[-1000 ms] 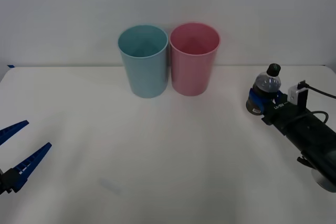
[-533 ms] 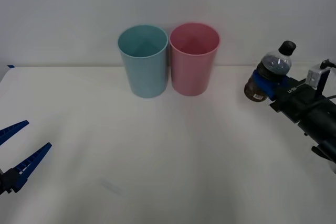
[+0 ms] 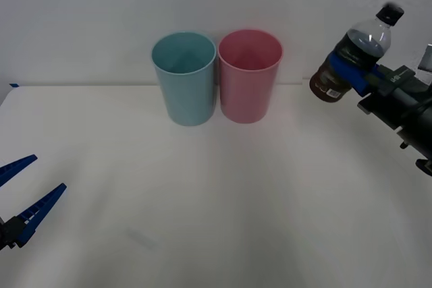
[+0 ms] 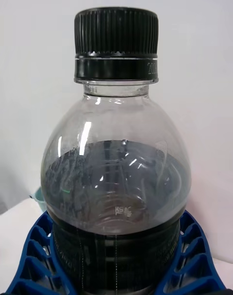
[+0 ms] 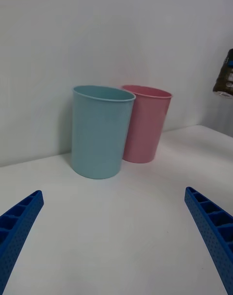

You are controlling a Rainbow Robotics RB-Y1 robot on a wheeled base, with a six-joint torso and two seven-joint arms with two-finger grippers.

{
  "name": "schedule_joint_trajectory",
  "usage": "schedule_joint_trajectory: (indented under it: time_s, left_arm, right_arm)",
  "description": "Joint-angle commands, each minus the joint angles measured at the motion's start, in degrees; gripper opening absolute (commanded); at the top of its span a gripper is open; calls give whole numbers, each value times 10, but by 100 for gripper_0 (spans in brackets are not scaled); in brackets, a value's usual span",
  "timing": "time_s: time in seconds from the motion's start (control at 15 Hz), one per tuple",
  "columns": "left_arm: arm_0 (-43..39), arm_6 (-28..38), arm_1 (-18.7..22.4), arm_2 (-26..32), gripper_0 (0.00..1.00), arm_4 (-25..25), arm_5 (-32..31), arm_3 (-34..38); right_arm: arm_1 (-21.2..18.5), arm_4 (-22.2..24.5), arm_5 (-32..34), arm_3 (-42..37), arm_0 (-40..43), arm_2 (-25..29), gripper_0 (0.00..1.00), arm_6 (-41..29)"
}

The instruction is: Grasp the object on the table and drop it into the matching bin: aluminum can to the light blue bin, PET bottle to the pink bin.

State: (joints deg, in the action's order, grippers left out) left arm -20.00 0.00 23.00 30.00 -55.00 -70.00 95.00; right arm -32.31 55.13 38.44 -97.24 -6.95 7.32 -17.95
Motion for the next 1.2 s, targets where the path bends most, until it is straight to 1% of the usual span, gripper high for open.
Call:
schedule_joint_trajectory:
  time_s: [0.07,0.2,0.27,0.4,0.53,0.6,0.67,0.8,0.87,1.0,1.2]
  left_arm:
    - [0,0,0,0,100,0,0,0]
    - [0,0,0,0,100,0,0,0]
    - [0,0,0,0,100,0,0,0]
    - [0,0,0,0,100,0,0,0]
    - [0,0,0,0,100,0,0,0]
    - [0,0,0,0,100,0,0,0]
    - [0,0,0,0,100,0,0,0]
    - [0,0,0,0,100,0,0,0]
    - [0,0,0,0,100,0,0,0]
    - [0,0,0,0,100,0,0,0]
    - [0,0,0,0,100,0,0,0]
  right_arm:
    - [-15,10,-3,2,-46,-6,0,-14]
    - [-22,14,-4,20,-85,-25,0,-15]
    - [-25,24,-8,39,-113,-39,0,-11]
    - [-25,37,-19,75,-159,-69,0,-5]
    - [-19,39,-33,111,-199,-100,0,5]
    - [-11,48,-35,127,-215,-107,0,12]
    - [8,69,-34,148,-235,-107,0,20]
    - [31,92,-35,183,-263,-110,0,33]
    - [44,96,-36,211,-285,-117,0,48]
    - [56,95,-52,261,-324,-136,0,93]
    - [71,93,-62,326,-370,-154,0,109]
